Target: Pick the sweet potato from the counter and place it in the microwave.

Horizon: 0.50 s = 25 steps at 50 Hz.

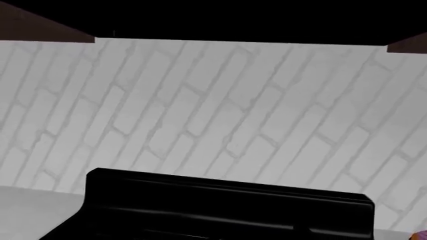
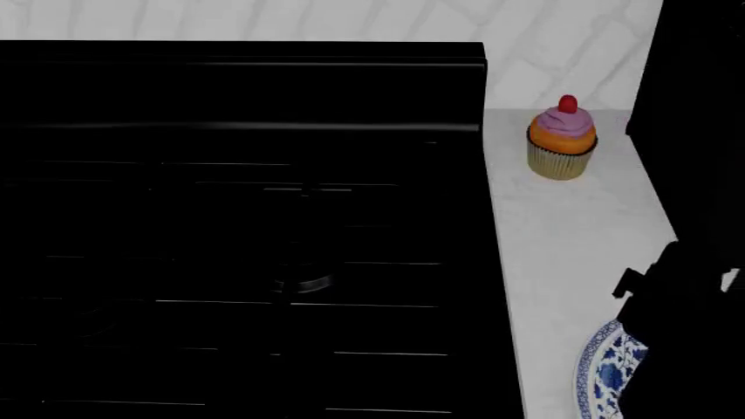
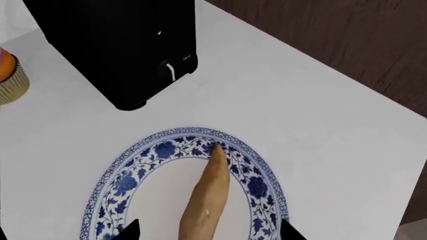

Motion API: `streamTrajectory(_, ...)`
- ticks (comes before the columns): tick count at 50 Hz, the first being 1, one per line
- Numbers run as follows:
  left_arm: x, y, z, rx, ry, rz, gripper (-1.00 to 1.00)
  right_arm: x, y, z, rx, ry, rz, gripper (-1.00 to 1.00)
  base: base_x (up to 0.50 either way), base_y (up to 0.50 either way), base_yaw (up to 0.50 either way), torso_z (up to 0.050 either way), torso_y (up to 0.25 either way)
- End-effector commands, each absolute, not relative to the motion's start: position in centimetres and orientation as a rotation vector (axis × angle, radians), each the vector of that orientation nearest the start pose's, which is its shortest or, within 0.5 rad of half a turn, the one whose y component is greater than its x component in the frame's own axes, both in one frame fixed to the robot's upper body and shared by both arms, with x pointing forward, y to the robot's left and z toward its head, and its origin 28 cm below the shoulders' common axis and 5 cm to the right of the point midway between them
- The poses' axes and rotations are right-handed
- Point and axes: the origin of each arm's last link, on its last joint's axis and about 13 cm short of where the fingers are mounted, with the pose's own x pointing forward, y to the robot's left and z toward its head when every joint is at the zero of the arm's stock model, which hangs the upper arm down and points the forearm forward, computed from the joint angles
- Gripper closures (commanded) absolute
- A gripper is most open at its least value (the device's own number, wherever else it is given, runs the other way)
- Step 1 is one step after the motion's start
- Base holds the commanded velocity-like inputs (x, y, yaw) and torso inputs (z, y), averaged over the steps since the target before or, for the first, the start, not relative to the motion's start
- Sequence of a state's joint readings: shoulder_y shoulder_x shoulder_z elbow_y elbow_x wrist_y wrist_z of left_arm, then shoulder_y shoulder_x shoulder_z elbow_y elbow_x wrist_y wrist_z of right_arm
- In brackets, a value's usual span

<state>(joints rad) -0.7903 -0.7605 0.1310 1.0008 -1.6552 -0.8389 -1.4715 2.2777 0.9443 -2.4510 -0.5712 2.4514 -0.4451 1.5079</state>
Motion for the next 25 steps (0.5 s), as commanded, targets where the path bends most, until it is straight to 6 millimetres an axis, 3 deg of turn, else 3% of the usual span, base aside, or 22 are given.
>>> streamTrajectory(1,14.5,21.3,26.1,-0.035,-0.222,0.14,-1.0,23.9,-13.1,27.7,0.234,0.642,-0.806,-1.0,0.0,0.0,0.0,0.0,0.0)
streamTrajectory(25,14.9,21.3,26.0,-0.023,-0.219,0.128,-1.0,27.1,-14.2,26.5,0.282,0.677,-0.866,-1.0,0.0,0.0,0.0,0.0,0.0)
